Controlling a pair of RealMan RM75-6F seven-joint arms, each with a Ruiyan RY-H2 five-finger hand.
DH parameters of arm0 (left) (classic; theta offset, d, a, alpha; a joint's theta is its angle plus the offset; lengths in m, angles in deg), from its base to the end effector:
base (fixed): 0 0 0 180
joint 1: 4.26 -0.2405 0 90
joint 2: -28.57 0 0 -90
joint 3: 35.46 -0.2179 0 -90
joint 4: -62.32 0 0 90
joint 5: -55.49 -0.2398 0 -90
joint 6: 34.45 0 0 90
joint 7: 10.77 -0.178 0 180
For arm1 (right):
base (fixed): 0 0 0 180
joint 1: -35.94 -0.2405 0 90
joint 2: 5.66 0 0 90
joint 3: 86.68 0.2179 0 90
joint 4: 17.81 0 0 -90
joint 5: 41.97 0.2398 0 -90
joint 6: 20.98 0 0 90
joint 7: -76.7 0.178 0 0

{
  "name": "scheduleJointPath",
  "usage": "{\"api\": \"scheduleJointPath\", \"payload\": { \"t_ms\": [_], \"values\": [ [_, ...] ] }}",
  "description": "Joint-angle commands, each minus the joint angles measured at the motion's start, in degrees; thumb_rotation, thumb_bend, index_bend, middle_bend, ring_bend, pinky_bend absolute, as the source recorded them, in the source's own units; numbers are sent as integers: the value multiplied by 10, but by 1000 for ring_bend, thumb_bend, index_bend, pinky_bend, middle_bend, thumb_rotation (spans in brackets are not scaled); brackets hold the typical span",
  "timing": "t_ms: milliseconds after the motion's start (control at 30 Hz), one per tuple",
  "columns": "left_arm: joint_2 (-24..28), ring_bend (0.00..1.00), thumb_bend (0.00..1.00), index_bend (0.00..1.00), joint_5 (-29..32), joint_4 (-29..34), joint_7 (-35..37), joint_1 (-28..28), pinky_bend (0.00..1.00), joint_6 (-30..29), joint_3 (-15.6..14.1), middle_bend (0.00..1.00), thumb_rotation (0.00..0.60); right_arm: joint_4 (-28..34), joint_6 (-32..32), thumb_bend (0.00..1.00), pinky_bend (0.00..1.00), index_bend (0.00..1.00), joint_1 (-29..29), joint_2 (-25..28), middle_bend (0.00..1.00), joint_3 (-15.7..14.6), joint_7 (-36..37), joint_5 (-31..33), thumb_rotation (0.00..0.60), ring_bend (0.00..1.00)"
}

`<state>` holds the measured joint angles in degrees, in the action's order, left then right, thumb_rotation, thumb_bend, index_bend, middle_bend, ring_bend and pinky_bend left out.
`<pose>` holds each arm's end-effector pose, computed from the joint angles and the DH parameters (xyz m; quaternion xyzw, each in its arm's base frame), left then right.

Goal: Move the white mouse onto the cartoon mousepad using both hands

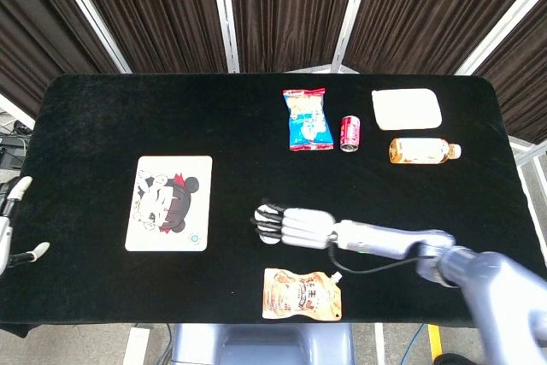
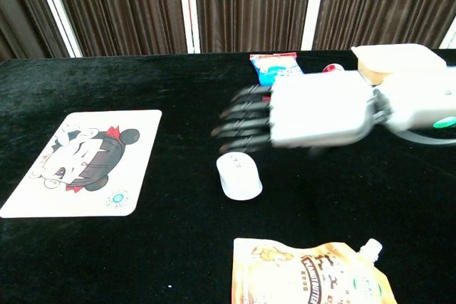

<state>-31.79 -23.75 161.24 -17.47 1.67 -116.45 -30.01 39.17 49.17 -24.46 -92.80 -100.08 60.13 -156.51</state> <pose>-0.2830 0.2282 0.1278 -0.5812 -0.3926 -0.3545 0.6184 -0.0968 -0.3345 -0.0600 0.8848 0.2478 0.3165 0.2356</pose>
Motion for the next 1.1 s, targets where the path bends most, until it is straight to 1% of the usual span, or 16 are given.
{"api": "scheduleJointPath", "payload": {
  "t_ms": [33,100,133,167,233,300,400,433,500,700,867,967,1100],
  "values": [
    [-3,0,0,0,-68,-17,33,15,0,-7,-10,0,600,50,47,0,112,0,40,63,0,-6,-25,5,600,0],
    [-6,0,0,0,-108,-28,37,29,0,-11,-12,0,600,75,76,0,111,0,70,98,0,-7,-31,24,600,0],
    [-8,0,0,0,-134,-34,28,41,0,-6,-13,0,600,96,99,0,110,0,99,123,0,-3,-31,48,600,0],
    [-12,0,0,0,-180,-31,-15,84,0,34,-14,0,600,142,166,0,109,0,182,167,0,6,6,126,600,0],
    [-19,0,0,0,-187,-25,-53,109,0,66,-8,0,600,176,201,0,106,0,229,190,0,8,14,155,600,0],
    [-27,0,0,0,-189,-18,-88,129,0,92,-5,0,600,200,216,0,86,0,258,205,0,13,19,176,600,0],
    [-45,0,0,0,-189,-10,-134,163,0,140,1,0,600,243,235,0,22,0,301,218,0,26,26,223,600,0],
    [-54,0,0,0,-188,-9,-145,177,0,159,3,0,600,259,241,0,7,0,316,221,0,31,30,238,600,0],
    [-92,0,0,0,-195,-20,-175,227,0,218,12,0,600,285,261,0,0,0,356,218,0,45,40,280,600,0],
    [-168,0,0,0,-187,-54,-251,302,0,311,21,0,600,308,262,0,0,0,400,206,0,63,35,312,600,0],
    [-239,0,0,0,-151,-87,-308,357,0,380,37,0,600,333,252,0,0,0,427,193,0,72,2,327,600,0],
    [-279,0,0,0,-135,-119,-333,386,0,403,46,0,600,350,241,0,0,0,438,191,0,77,-3,335,600,0],
    [-319,0,0,0,-119,-155,-350,416,0,422,56,0,600,357,230,0,0,0,443,196,0,82,-13,334,600,0]
  ]
}}
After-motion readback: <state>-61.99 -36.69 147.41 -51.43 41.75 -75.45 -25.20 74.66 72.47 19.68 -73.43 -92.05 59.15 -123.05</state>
